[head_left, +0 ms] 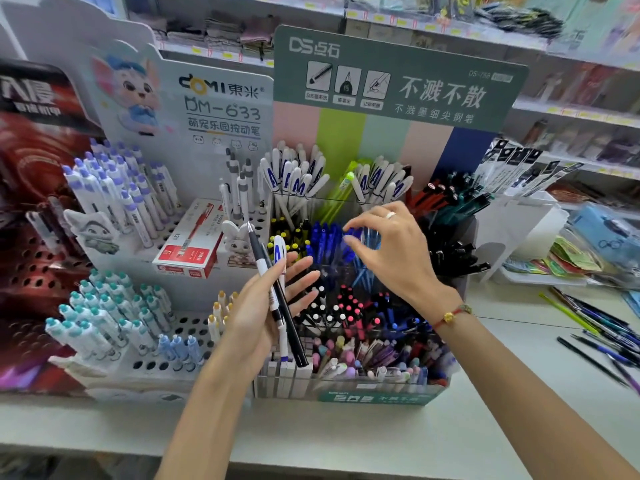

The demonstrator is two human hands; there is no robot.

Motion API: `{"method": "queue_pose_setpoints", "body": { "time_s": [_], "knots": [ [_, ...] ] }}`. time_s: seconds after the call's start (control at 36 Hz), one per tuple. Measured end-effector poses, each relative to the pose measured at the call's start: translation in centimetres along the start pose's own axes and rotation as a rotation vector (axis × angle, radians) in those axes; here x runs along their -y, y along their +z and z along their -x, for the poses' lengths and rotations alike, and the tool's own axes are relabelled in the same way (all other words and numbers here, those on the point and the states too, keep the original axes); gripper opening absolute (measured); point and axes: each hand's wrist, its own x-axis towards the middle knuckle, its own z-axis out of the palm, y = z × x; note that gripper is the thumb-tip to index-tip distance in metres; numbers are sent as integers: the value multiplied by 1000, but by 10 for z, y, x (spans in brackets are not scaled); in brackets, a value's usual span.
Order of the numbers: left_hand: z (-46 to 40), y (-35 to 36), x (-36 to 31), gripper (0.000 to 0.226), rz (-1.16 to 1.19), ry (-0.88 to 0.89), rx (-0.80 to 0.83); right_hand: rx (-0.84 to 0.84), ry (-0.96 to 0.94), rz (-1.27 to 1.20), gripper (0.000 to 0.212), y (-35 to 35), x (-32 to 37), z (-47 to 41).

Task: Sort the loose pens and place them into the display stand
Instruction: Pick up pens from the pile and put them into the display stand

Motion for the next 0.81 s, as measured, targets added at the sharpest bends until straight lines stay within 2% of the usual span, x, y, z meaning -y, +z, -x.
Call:
{"method": "queue_pose_setpoints", "body": {
  "time_s": [0.08, 0.14, 0.19, 0.25, 0.31, 0.44, 0.5, 0.58, 0.69, 0.75, 0.81],
  "knots": [
    [-1, 3, 0, 24, -17, 5, 29, 124, -4, 88, 15, 14, 2, 0],
    [0, 3, 1, 26, -40, 5, 39, 141, 15, 82, 15, 17, 4, 0],
    [1, 2, 1, 28, -87, -3, 63, 118, 7, 91, 15, 15, 5, 1],
    [0, 3, 3, 26, -157, -26, 91, 23, 18, 59, 15, 10, 7, 5],
    [0, 6, 5, 25, -236, -43, 115, -6, 93, -80, 18, 4, 16, 10],
    [-4, 20, 12, 21, -389, -42, 182, 306, 220, -435, 27, -7, 29, 15],
    [-6, 26, 14, 23, -429, -31, 209, 310, 269, -540, 22, -12, 29, 16],
    [-7, 31, 13, 25, -502, 44, 249, 156, 373, -709, 13, -22, 29, 17],
    [-14, 26, 6, 26, -528, 170, 99, -241, 537, -883, 15, -44, 17, 3],
    [-20, 22, 1, 25, -432, 152, 55, -479, 492, -781, 16, -54, 5, -10],
    [-21, 20, -3, 23, -312, 85, 99, -651, 395, -570, 21, -60, -4, -23]
  ]
}}
